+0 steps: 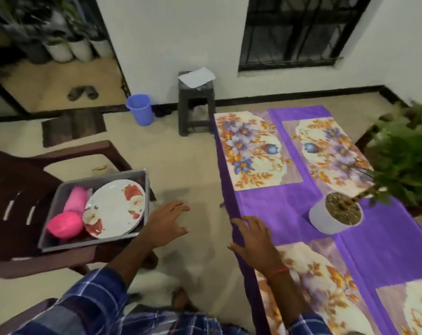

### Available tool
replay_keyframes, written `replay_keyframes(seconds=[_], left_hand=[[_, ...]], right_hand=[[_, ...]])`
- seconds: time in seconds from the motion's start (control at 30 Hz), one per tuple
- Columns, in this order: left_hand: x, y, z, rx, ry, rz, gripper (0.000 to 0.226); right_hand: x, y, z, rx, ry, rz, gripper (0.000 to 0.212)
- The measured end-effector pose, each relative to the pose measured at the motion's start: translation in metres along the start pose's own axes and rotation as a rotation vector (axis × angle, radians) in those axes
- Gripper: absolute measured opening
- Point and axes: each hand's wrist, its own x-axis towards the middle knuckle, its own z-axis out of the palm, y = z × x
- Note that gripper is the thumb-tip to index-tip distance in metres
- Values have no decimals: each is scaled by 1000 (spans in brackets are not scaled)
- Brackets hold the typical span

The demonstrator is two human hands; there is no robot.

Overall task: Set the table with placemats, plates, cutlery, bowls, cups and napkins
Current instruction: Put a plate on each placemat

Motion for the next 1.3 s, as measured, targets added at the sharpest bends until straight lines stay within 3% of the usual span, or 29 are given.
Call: replay_keyframes(seconds=[0.27,0.43,0.53,0.77,1.07,1.3], left_hand=[[-27,-84,-43,-111,96,-236,67],[-49,-137,-53,-164,194,-390,83],[-57,-155,-58,-170,213,-455,70],[-55,-196,-61,-260,198,-627,65],[-33,-291,-41,-376,229,-821,74],[0,-318,-58,-498,283,-975,57]], right_hand=[[91,-84,11,-38,-81,-247,66],[139,-136,13,-62,-139,-362,67],[168,-162,14,-82,-185,-417,67],[247,-209,33,-70,-305,-478,66],[353,-248,92,17,-506,-513,69],[413,-266,141,61,-654,-480,64]])
